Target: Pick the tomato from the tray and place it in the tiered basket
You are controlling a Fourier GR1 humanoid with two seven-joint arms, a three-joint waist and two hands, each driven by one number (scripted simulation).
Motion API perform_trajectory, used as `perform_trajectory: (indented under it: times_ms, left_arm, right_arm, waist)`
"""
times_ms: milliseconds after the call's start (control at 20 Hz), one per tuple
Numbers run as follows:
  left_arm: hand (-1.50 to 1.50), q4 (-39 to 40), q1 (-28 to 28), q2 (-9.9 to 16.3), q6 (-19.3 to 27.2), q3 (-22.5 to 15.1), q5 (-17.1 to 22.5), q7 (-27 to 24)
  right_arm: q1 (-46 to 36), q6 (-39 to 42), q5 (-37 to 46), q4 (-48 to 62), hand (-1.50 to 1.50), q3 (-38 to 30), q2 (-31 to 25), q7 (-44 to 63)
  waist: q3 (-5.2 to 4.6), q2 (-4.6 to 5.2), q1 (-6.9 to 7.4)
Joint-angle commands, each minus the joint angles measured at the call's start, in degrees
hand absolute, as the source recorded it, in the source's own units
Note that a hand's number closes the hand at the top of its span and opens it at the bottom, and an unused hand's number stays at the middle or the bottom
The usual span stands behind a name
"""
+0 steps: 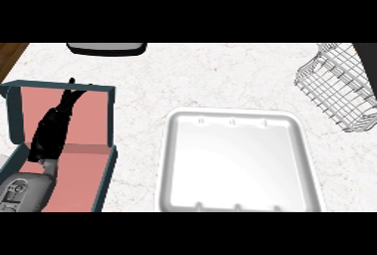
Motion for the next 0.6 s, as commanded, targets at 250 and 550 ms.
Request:
perform_trajectory:
  times_ms: [250,550]
  left_arm:
    - [0.0,-0.43,0.33,-0.28,-0.71,1.49,-0.97,0.96]
    - [0.0,-2.44,4.07,-2.78,1.01,-0.08,-3.05,0.61]
  right_arm:
    - [1.29,3.17,-2.97,-0.44,1.5,-2.42,-0.02,-0.02]
    - [8.35,-2.08,-9.28,-2.57,1.5,-7.23,-1.15,-5.88]
  waist:
    - [0.01,-0.48,-1.15]
    - [0.04,-0.62,-1.43]
